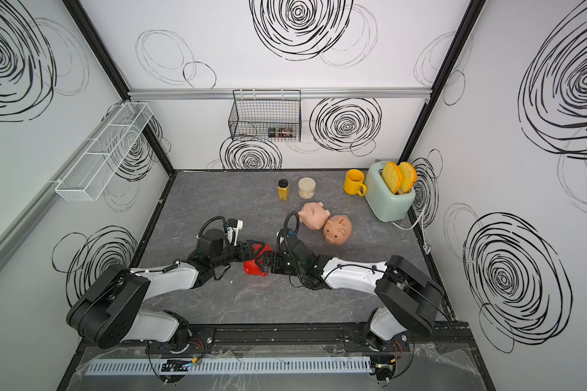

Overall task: Open piggy banks
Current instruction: Pick up the piggy bank from the center of the board.

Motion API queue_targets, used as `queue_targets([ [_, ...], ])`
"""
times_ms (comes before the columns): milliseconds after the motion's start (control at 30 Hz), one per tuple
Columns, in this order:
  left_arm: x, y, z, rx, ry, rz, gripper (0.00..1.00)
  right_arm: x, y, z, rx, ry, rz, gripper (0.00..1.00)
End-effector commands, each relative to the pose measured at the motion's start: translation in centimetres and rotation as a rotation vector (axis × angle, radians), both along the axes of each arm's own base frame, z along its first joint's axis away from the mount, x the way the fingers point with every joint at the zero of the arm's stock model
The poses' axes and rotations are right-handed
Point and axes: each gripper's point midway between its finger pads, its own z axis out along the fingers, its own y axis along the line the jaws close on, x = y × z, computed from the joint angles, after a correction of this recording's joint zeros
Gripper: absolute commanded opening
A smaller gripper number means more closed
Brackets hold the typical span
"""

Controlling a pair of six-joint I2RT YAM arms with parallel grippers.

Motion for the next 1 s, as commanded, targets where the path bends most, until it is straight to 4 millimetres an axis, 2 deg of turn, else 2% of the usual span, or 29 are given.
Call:
queue_targets([
  [0, -0.9, 0.6, -1.6, 0.022, 0.054, 0.003, 0.84, 0.5, 1.1, 0.5, 0.029, 0.009, -0.008, 0.98],
  [133, -0.9, 0.6, -1.8, 0.021, 0.058, 0.002, 0.84, 0.8, 1.2, -0.2, 0.021, 0.025, -0.025, 0.98],
  [300, -0.8, 0.9, -1.3, 0.01, 0.044, 0.015, 0.85, 1.5, 0.1, -1.5, 0.004, 0.05, -0.067, 1.0],
  [567, -0.7, 3.3, 0.6, -0.028, -0.017, 0.095, 0.98, 1.7, -0.9, -1.9, 0.024, 0.052, -0.075, 0.89],
  [833, -0.9, 2.9, 1.2, -0.084, -0.034, 0.077, 0.87, 2.2, -2.2, -1.9, 0.026, 0.05, -0.105, 0.82],
  [967, -1.1, 2.4, 0.9, -0.105, -0.018, 0.054, 0.82, 2.4, -1.9, -0.2, 0.061, 0.005, -0.091, 0.84],
])
